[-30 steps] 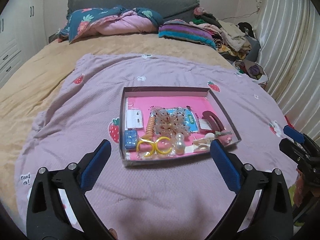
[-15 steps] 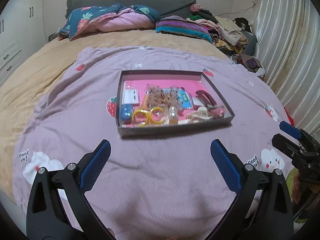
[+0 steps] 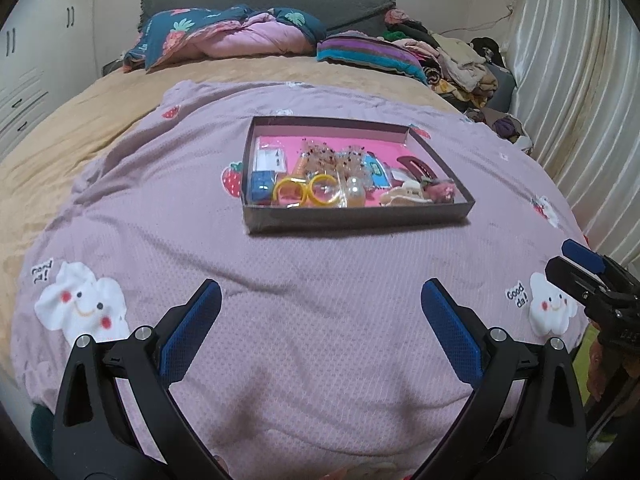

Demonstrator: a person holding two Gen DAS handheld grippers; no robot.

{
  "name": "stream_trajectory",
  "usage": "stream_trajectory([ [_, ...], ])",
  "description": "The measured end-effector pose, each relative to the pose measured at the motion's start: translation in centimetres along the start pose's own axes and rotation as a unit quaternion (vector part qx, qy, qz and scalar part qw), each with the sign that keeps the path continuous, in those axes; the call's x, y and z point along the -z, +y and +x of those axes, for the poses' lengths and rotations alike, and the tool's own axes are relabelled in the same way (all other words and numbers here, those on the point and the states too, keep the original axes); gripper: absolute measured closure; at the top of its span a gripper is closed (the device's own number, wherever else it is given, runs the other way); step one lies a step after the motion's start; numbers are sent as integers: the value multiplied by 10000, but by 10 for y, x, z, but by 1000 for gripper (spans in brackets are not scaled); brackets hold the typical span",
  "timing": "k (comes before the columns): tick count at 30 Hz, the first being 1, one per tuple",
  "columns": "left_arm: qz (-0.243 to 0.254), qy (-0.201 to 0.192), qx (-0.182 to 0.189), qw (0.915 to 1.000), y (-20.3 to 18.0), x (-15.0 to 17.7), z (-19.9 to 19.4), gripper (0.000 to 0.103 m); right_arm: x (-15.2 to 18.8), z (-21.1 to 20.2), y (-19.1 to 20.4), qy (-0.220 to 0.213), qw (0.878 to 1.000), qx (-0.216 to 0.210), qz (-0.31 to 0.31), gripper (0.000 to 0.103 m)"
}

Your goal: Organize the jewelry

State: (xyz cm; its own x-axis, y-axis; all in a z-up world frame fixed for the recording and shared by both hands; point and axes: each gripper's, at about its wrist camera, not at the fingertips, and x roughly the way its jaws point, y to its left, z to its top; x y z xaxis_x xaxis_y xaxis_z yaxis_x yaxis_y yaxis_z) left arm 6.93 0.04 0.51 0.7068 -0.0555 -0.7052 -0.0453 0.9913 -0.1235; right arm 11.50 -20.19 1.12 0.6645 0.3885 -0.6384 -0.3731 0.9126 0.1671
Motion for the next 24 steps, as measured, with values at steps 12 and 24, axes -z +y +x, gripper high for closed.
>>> stream_trajectory([
  [12, -11, 22, 64, 10000, 1, 12, 3, 9, 22, 3, 8, 64, 9998, 180, -83, 4],
  [24, 28, -24, 130, 9999, -3, 13, 1, 9, 21, -2, 10, 41, 9997, 198, -130, 4],
])
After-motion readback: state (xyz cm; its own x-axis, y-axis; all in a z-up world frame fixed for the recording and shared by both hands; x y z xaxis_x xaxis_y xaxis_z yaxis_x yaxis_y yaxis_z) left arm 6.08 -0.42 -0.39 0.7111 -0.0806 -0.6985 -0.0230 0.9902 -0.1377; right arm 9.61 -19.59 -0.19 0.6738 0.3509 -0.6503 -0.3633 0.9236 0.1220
